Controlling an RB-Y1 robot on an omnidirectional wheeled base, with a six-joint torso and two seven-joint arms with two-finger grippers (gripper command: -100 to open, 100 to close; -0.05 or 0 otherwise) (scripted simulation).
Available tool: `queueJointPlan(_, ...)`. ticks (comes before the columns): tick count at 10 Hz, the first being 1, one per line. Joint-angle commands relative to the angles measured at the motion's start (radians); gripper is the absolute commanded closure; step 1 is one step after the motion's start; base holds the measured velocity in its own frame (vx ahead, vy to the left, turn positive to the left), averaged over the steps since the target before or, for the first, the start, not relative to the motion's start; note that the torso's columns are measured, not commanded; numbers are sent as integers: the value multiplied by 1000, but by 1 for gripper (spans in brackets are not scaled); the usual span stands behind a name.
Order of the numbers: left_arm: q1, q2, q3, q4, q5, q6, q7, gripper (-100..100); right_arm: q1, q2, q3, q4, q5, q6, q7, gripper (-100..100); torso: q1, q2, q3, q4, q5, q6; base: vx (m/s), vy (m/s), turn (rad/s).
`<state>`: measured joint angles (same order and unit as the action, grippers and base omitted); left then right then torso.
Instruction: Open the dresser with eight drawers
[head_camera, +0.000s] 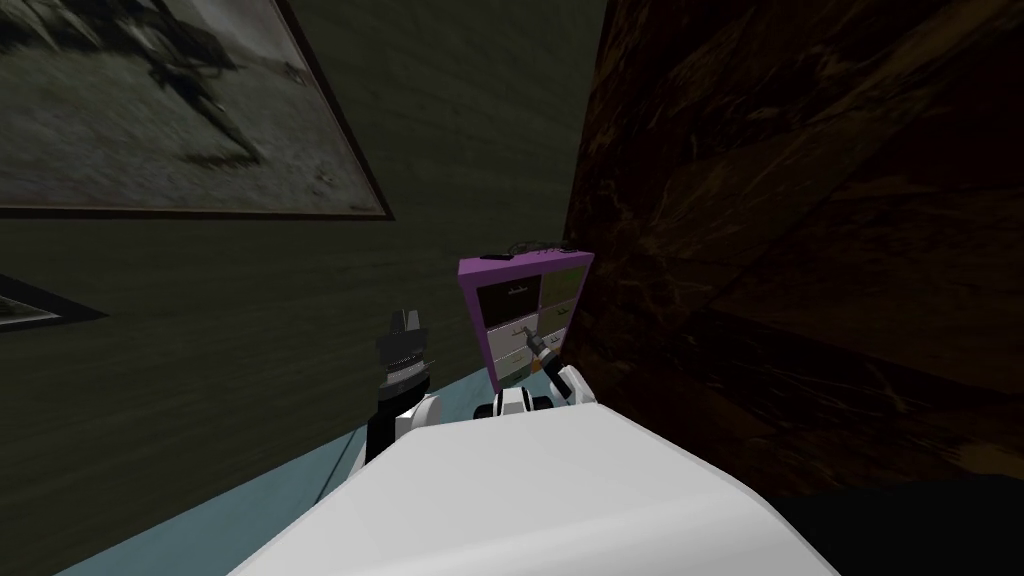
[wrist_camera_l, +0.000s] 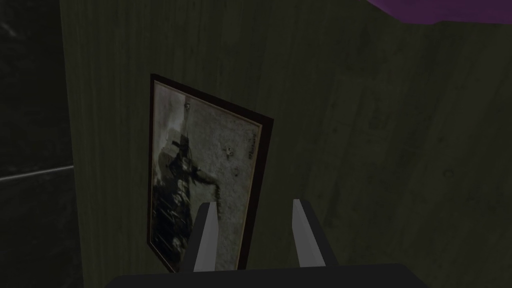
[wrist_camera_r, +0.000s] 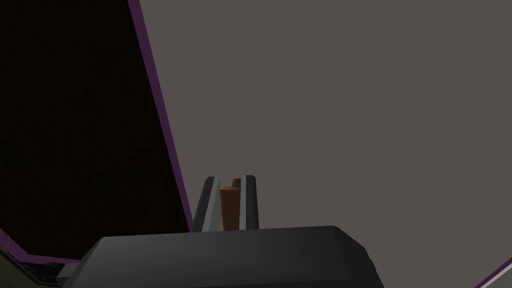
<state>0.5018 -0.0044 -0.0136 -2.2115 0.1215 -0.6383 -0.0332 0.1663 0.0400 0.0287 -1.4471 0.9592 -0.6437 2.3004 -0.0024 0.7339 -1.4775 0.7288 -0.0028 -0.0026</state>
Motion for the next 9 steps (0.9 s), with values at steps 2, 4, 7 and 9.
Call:
queueJointPlan(2,0,0,0,0,0,0,0,0,56,5,68,-43,-5,68,20,100,3,0,0,2,1,0,-161,-105,28)
queueJointPlan(4,0,0,0,0,0,0,0,0,53,-21,45,-53,-12,49,-6,100,7,-6,-4,4,3,1,-104,-24,22)
queueJointPlan(7,0,0,0,0,0,0,0,0,62,-55,30,-55,-22,39,-31,100,3,2,1,2,1,1,-187,3,6)
queueJointPlan(9,0,0,0,0,0,0,0,0,18,-64,40,-81,-10,89,-68,-100,3,-5,-3,4,2,1,-96,-8,54)
